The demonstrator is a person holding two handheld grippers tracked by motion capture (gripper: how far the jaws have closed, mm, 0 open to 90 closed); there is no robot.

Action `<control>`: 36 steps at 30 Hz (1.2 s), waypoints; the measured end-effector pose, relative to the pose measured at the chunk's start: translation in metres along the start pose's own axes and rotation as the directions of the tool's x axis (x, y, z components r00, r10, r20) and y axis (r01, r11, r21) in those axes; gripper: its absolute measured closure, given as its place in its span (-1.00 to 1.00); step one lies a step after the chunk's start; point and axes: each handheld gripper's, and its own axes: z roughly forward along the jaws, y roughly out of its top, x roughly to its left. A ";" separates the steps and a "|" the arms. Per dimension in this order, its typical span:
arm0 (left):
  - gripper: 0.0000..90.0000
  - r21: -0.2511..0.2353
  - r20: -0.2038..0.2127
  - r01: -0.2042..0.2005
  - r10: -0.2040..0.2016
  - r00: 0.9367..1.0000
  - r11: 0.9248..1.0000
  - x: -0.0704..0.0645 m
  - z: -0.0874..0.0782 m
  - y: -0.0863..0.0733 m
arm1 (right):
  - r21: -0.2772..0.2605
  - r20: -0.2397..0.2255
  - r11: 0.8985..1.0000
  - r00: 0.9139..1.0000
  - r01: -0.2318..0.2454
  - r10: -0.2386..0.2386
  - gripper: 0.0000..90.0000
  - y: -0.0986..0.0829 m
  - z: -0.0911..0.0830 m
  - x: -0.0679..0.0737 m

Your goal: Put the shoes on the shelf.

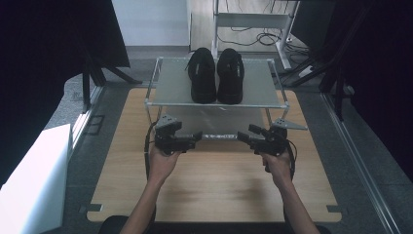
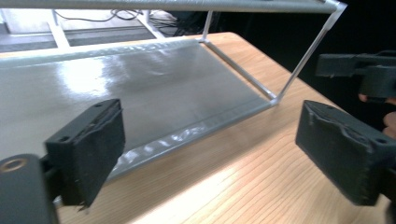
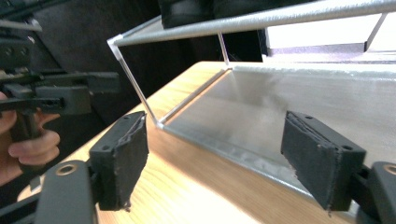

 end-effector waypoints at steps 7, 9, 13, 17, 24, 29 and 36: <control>-1.00 0.045 -0.062 -0.083 0.085 0.994 0.996 -0.004 -0.010 -0.012 | 0.040 0.008 0.999 1.000 0.029 -0.029 -0.63 -0.006 -0.010 0.001; -1.00 0.048 -0.071 -0.093 0.096 0.993 0.995 -0.004 -0.012 -0.014 | 0.051 0.015 0.998 0.999 0.045 -0.046 -0.64 -0.007 -0.014 0.002; -1.00 0.060 -0.101 -0.139 0.145 0.984 0.988 -0.008 -0.024 -0.018 | 0.072 0.020 0.995 0.998 0.063 -0.064 -0.66 -0.008 -0.024 0.006; -1.00 0.067 -0.108 -0.158 0.164 0.981 0.985 -0.010 -0.033 -0.024 | 0.091 0.037 0.991 0.994 0.095 -0.099 -0.68 -0.011 -0.035 0.009; -1.00 0.062 -0.090 -0.151 0.156 0.984 0.987 -0.010 -0.043 -0.037 | 0.132 0.074 0.982 0.987 0.133 -0.143 -0.71 -0.021 -0.052 0.009; -1.00 0.054 -0.087 -0.161 0.165 0.982 0.985 -0.011 -0.051 -0.053 | 0.162 0.087 0.975 0.983 0.149 -0.164 -0.76 -0.028 -0.063 0.008; -1.00 0.080 -0.090 -0.177 0.184 0.979 0.981 -0.014 -0.050 -0.070 | 0.209 0.122 0.966 0.976 0.152 -0.180 -0.94 -0.045 -0.067 0.007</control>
